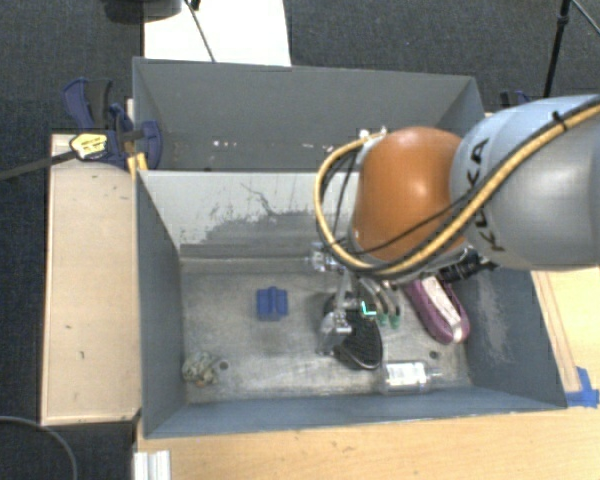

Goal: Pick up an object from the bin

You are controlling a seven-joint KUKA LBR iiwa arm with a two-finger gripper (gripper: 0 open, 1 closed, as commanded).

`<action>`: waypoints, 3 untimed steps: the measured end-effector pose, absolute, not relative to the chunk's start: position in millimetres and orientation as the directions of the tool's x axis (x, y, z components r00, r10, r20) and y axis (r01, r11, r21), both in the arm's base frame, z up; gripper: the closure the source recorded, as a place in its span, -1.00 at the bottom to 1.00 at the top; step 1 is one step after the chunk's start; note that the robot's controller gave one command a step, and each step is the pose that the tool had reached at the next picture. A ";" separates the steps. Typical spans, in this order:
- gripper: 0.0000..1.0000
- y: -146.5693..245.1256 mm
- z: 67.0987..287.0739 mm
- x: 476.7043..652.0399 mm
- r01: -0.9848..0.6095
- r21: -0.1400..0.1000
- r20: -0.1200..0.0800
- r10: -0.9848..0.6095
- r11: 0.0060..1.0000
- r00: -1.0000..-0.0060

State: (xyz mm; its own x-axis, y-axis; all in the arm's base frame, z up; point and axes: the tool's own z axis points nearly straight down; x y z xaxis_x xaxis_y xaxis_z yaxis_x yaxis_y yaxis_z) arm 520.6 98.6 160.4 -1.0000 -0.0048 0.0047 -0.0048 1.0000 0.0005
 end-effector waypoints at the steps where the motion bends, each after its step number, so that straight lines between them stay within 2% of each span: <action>1: -1.00 -11.0 67.5 520.7 0.039 -0.001 0.002 0.039 0.999 -0.999; 2: -1.00 47.8 77.1 524.0 0.083 0.004 -0.005 0.083 0.997 -0.997; 3: 1.00 44.2 76.7 523.8 0.090 0.001 -0.004 0.090 0.996 -0.996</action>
Offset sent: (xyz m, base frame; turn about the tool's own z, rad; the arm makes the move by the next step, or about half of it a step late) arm 0.0005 -0.1046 -0.0904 0.0342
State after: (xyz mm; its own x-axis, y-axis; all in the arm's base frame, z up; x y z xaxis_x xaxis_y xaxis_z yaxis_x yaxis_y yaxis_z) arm 523.8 44.2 76.7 -0.9959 0.0901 -0.0039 0.0901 0.9959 0.0015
